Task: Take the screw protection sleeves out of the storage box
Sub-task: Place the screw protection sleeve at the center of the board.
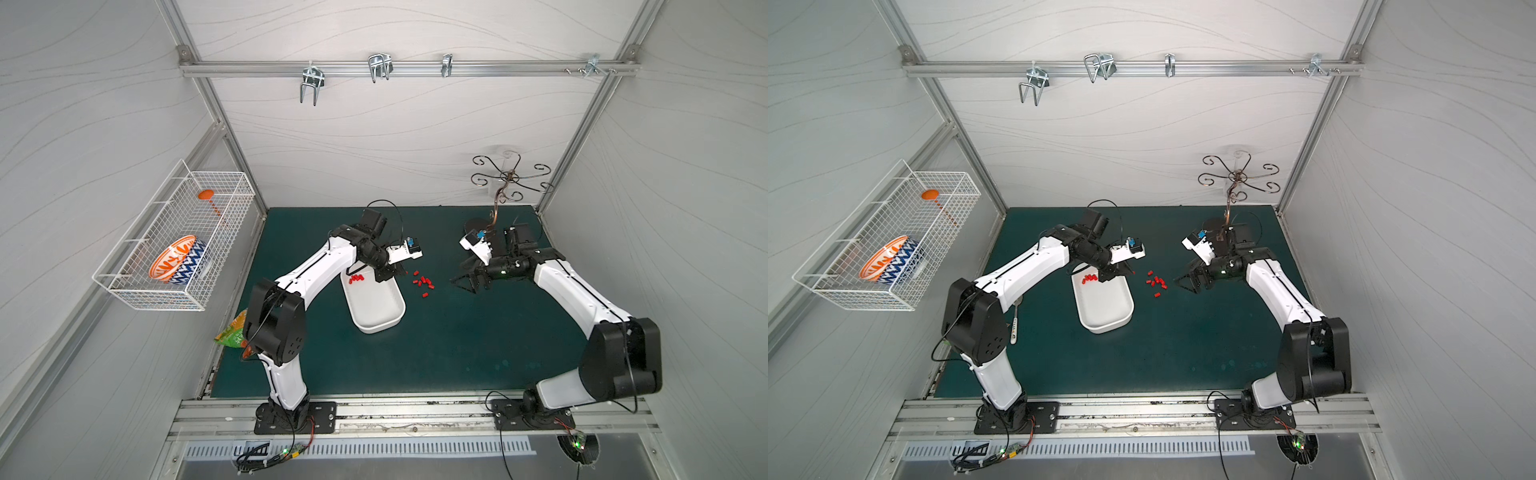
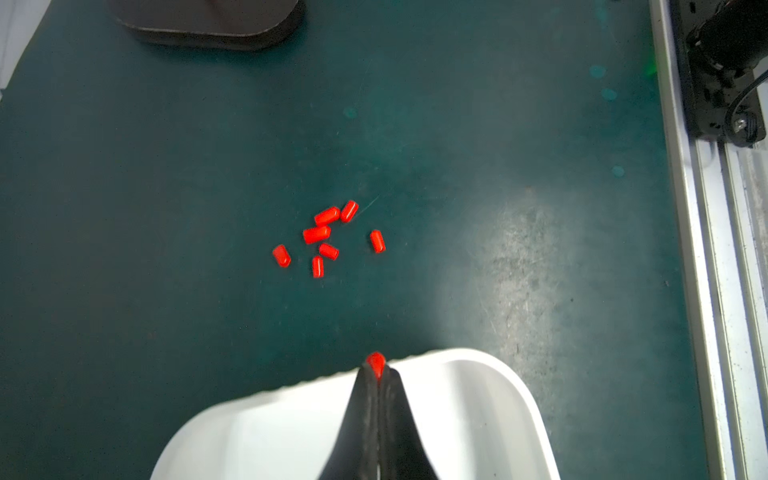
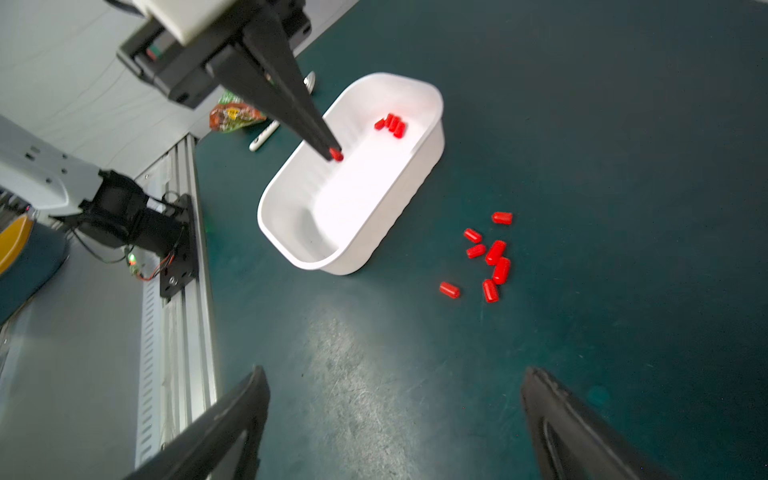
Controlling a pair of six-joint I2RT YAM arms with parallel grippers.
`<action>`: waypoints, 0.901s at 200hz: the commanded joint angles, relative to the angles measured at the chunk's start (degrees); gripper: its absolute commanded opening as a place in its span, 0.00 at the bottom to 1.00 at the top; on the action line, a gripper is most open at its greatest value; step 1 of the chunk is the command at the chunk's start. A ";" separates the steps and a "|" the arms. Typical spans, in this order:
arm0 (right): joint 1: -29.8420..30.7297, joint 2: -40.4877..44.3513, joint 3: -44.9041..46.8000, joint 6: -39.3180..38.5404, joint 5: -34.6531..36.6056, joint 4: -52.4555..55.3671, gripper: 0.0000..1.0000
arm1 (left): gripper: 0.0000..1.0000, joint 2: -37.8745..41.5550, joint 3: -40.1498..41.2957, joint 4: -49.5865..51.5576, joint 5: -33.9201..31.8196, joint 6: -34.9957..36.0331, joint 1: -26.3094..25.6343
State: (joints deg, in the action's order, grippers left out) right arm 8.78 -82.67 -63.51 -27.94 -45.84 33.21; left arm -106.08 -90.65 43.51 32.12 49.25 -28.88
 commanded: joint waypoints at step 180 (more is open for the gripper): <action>-6.84 3.58 1.65 4.49 -5.29 -2.60 0.98 | 0.28 -19.12 -15.53 1.98 -12.54 -0.93 -5.48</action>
State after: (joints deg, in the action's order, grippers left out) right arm 1.78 -79.07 -61.91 -23.73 -50.06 30.41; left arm -127.66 -104.90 45.58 20.12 49.21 -34.09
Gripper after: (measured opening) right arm 0.984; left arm 0.278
